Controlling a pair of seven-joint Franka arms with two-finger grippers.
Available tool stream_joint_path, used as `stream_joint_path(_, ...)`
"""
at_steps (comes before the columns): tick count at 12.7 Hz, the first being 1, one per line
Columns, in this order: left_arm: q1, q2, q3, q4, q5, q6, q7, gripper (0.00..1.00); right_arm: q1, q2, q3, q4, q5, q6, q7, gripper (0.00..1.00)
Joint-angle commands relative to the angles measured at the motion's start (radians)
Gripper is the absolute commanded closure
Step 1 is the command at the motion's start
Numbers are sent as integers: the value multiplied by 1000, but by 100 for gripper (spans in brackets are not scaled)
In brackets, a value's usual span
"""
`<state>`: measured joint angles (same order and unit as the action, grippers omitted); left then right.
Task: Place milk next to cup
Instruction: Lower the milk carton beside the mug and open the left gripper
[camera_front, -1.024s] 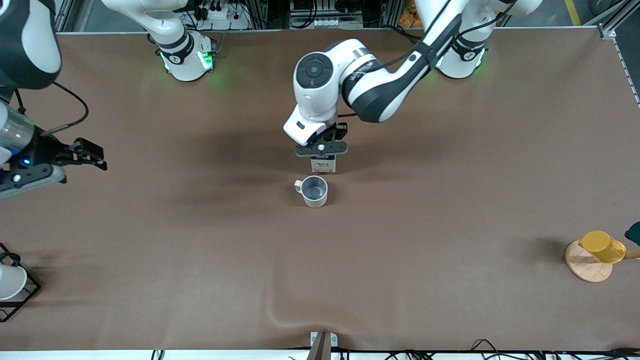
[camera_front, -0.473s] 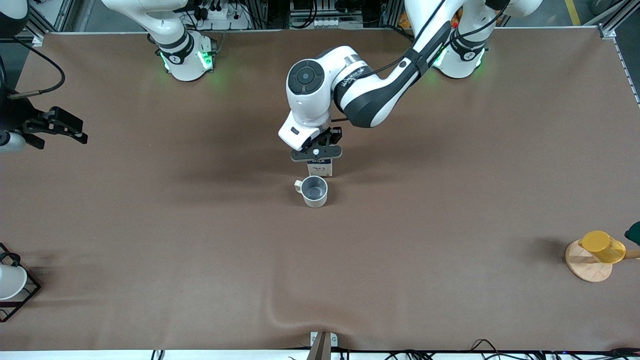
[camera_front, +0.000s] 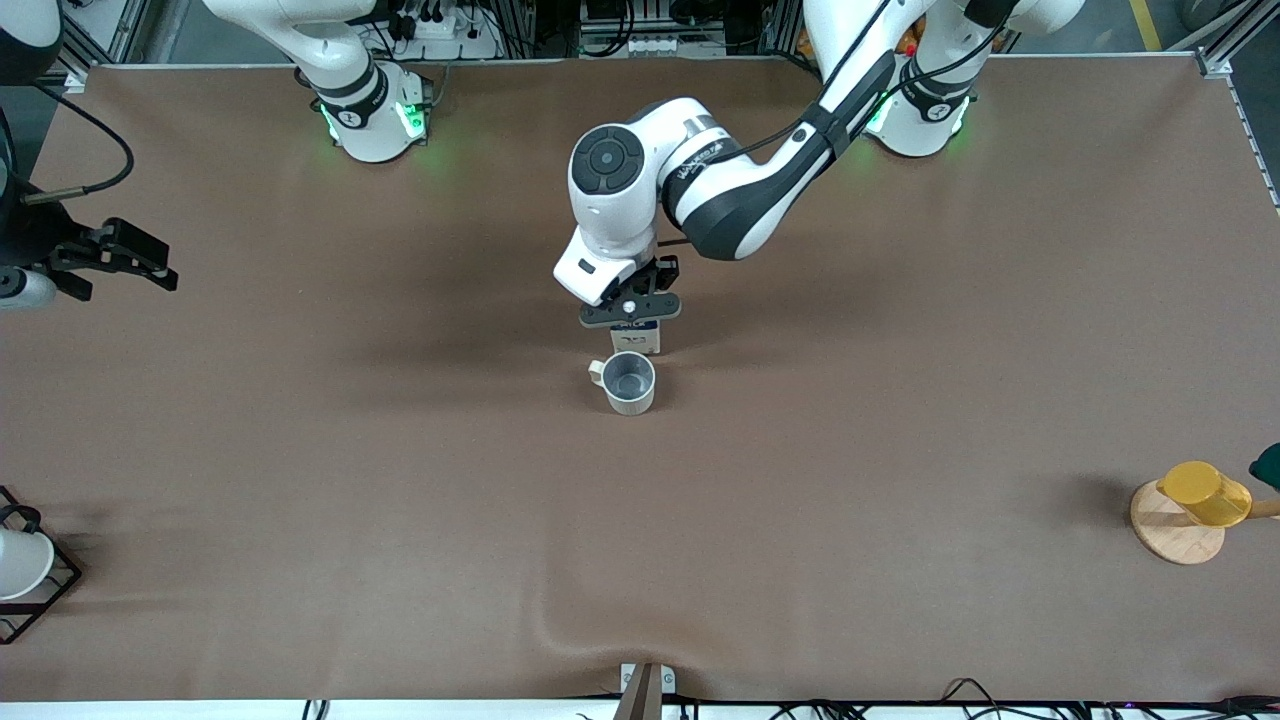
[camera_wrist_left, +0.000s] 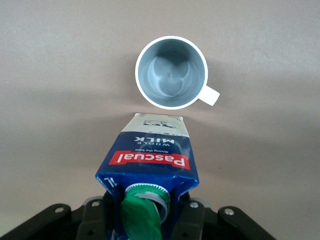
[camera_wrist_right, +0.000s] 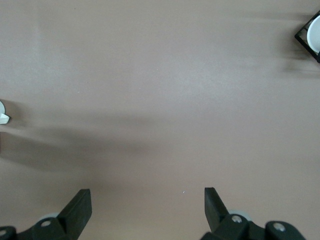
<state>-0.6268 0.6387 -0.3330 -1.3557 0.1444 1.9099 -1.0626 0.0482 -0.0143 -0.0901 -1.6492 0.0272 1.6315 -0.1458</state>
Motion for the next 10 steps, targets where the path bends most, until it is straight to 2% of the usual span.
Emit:
stream_joint_path(1, -11, 32, 3, 38, 14, 15, -26, 53, -22, -16, 10, -7, -13, -5, 47, 0)
stream_joint_path(5, -16, 38, 5, 38, 14, 17, -23, 52, -24, -45, 17, 3, -12, -62, 95, 0)
stream_joint_path(6, -14, 39, 5, 38, 14, 20, -20, 44, -25, -46, 12, 15, -12, -88, 95, 0)
stream_joint_path(8, -13, 44, 5, 38, 15, 24, -14, 0, -28, -46, 7, 37, -15, -105, 95, 0)
stream_joint_path(10, -11, 39, 5, 38, 15, 26, -10, 0, -45, -47, 7, 39, -15, -128, 97, 0)
